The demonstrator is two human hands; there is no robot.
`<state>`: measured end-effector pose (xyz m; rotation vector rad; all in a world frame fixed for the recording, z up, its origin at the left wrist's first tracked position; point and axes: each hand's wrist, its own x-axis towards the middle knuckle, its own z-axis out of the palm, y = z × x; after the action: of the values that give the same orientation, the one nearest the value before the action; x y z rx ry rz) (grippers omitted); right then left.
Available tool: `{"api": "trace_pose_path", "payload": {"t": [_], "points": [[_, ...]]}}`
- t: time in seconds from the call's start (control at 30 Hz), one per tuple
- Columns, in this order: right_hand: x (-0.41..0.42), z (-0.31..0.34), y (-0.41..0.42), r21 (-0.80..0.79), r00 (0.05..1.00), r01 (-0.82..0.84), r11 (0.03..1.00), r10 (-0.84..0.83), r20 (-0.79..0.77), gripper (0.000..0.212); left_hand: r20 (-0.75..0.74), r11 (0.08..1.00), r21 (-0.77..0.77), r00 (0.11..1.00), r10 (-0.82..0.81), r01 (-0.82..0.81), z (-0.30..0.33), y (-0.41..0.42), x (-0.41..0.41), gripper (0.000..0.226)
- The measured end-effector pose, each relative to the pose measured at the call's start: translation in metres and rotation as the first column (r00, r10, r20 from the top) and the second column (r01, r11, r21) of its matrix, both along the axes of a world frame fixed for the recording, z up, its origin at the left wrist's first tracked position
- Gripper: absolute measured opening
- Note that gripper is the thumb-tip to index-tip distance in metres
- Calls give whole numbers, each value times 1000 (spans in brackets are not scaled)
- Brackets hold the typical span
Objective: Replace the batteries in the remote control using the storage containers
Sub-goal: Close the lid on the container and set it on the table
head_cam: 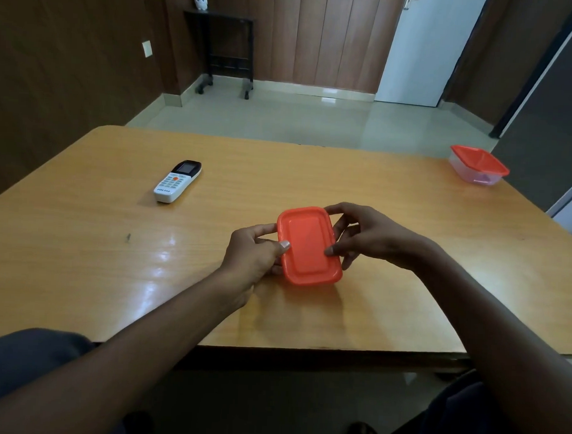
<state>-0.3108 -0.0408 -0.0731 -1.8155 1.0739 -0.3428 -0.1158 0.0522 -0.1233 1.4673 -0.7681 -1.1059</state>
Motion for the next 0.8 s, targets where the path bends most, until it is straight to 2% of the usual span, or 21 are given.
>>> {"api": "trace_pose_path", "payload": {"t": [0.07, 0.23, 0.37, 0.47, 0.67, 0.73, 0.8], "points": [[3, 1, 1, -11, 997, 29, 1000, -28, 79, 68, 48, 999, -36, 999, 24, -22, 3, 0, 3, 50], [6, 5, 3, -19, 941, 150, 988, -137, 310, 29, 203, 983, -181, 976, 74, -37, 15, 2, 9, 41], [8, 4, 3, -102, 929, 172, 980, -127, 349, 14, 320, 965, -262, 943, 93, -7, 20, 7, 13, 36], [13, 4, 4, -203, 944, 154, 967, -83, 318, 11, 323, 964, -265, 939, 115, -27, 19, 8, 16, 35], [26, 6, 11, -375, 965, 165, 912, -70, 253, 12, 170, 963, -234, 970, 176, -134, 16, 5, 22, 35], [28, 1, 12, -434, 967, 196, 879, -99, 236, 15, 231, 957, -260, 955, 188, -126, 16, 6, 23, 34], [28, -2, 14, -500, 963, 221, 838, -107, 248, 22, 356, 946, -311, 911, 208, -95, 18, 7, 23, 34]]}}
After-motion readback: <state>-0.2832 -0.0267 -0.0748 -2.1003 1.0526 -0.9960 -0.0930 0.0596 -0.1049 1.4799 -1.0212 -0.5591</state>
